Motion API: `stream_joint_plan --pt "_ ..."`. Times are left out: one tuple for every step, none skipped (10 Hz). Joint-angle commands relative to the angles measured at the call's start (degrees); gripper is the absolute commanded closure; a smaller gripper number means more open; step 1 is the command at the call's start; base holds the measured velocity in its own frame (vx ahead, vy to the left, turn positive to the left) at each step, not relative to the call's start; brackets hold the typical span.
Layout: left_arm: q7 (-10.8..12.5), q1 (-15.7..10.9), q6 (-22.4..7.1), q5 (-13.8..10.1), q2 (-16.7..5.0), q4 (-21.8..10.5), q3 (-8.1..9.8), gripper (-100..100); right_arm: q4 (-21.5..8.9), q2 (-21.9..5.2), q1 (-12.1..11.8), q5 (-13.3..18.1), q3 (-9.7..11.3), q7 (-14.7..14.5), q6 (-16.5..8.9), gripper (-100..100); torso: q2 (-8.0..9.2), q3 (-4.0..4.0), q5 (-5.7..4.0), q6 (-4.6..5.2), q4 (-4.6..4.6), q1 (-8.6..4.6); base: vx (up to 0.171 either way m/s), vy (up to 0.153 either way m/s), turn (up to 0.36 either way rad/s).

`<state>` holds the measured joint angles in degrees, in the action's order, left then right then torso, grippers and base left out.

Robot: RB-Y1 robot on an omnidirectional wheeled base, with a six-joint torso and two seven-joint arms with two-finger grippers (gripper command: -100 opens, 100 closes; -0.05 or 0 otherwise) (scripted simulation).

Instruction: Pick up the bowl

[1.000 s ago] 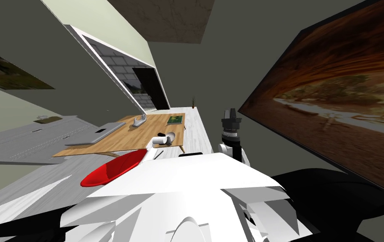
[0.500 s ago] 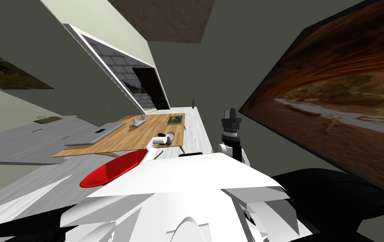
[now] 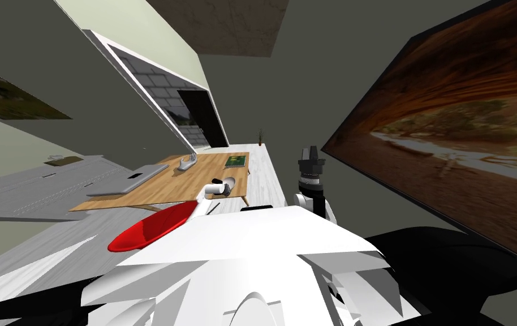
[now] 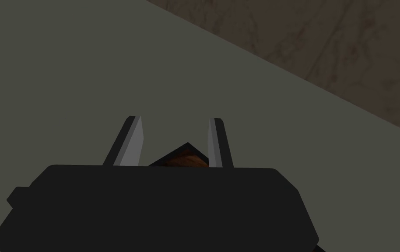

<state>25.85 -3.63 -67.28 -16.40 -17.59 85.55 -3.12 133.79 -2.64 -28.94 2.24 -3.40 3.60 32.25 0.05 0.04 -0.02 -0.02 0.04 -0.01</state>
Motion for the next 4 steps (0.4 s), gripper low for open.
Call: stream_joint_plan --pt "0.7 0.1 -1.8 -0.1 -0.4 1.8 -0.17 100 0.0 0.0 0.0 0.0 0.0 0.0 0.0 0 0.00 0.00 0.00 0.00 0.00 0.00 -0.026 0.001 0.006" --pt "1.0 0.2 -2.7 -0.3 -0.6 2.9 -0.23 100 0.0 0.0 0.0 0.0 0.0 0.0 0.0 0 0.03 0.02 0.00 0.00 0.01 -0.01 -0.025 0.000 0.006" --pt "0.6 0.0 -1.8 -0.4 -0.6 1.8 -0.11 100 0.0 0.0 0.0 0.0 0.0 0.0 0.0 0 0.04 0.03 -0.01 -0.01 0.02 -0.01 -0.010 0.000 0.001" --pt "0.6 0.0 -2.0 -0.4 -0.6 1.9 -0.10 0 0.0 0.0 0.0 0.0 0.0 0.0 0.0 0 0.00 0.01 0.00 0.00 0.01 -0.02 0.000 0.000 0.000"
